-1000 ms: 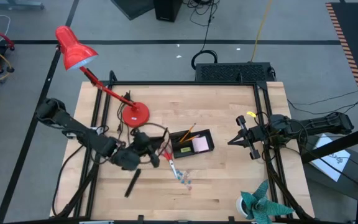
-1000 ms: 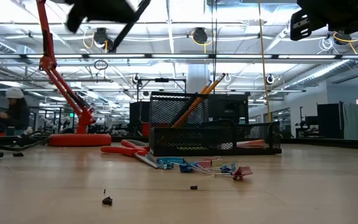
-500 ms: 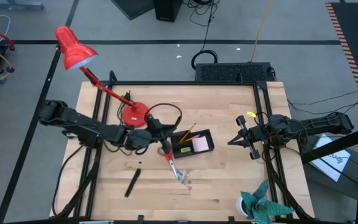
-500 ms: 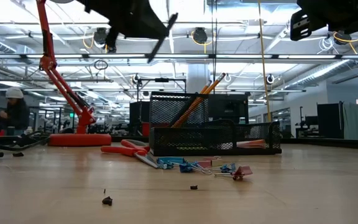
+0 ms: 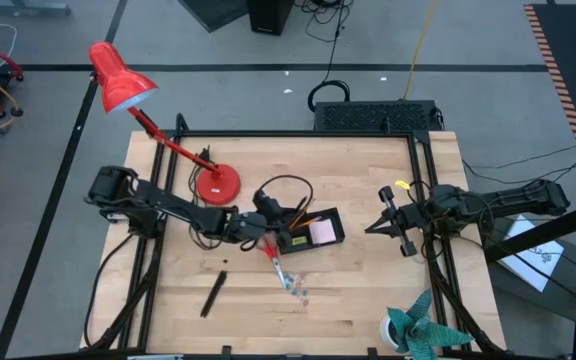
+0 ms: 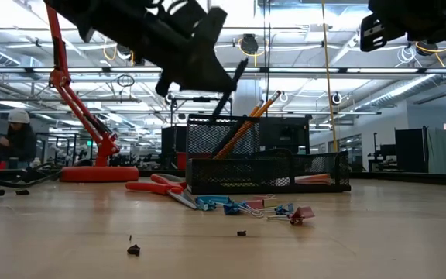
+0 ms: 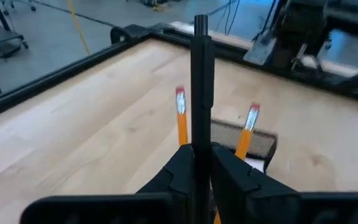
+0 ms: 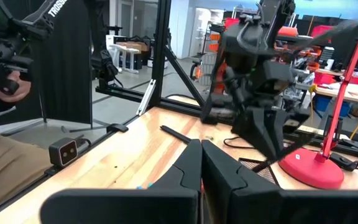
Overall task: Pick and place office supplies into organizer
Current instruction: Put the black pen into the black desk organizer
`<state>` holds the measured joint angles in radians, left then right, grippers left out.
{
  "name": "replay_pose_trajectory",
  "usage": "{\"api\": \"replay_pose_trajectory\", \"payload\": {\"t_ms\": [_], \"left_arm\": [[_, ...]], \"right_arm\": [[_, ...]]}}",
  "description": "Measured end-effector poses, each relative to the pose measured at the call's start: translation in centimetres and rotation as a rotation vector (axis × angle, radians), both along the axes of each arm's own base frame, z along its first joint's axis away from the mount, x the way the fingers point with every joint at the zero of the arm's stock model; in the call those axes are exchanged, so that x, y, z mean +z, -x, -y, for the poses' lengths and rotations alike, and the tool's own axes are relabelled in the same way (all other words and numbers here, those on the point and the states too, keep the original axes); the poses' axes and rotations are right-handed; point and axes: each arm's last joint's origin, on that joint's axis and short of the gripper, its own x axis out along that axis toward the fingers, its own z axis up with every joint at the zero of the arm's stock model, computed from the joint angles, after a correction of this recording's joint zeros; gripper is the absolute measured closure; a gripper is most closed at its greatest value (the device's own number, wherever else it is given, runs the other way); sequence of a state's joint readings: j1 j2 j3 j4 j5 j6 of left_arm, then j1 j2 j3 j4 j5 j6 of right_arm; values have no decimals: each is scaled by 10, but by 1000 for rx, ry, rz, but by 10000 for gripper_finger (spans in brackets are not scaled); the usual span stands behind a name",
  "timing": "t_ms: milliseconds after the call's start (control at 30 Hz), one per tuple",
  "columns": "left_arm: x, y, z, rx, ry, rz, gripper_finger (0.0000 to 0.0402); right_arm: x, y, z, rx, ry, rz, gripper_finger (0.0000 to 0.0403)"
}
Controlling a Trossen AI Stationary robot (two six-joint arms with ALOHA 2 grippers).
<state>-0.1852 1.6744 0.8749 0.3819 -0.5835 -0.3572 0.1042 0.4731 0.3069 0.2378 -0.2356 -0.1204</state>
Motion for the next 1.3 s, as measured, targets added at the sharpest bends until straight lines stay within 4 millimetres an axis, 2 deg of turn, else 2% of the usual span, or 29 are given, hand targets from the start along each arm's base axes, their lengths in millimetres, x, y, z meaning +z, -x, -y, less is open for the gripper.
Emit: {"api": "replay_pose_trajectory", "payload": {"t_ms": [233,400,667,1033,1233,1300], "left_arm": [[-21,-6,0,-6,-29,-57,346],[-22,-6,1,-14,-32,-72,341],[-24,-5,1,-31,-21,-89,361],[-26,-6,-2,-57,51,-92,292],[-24,-6,-2,-65,36,-85,285],[-16,-5,0,-94,-1,-69,285]], "right_arm": [[0,0,0,-1,0,0,403],[0,0,0,-1,0,1,403],[0,0,0,-1,-3,4,403],[0,0,0,-2,-3,4,403],[0,0,0,-2,-3,4,403],[0,0,0,-2,-3,4,403]]}}
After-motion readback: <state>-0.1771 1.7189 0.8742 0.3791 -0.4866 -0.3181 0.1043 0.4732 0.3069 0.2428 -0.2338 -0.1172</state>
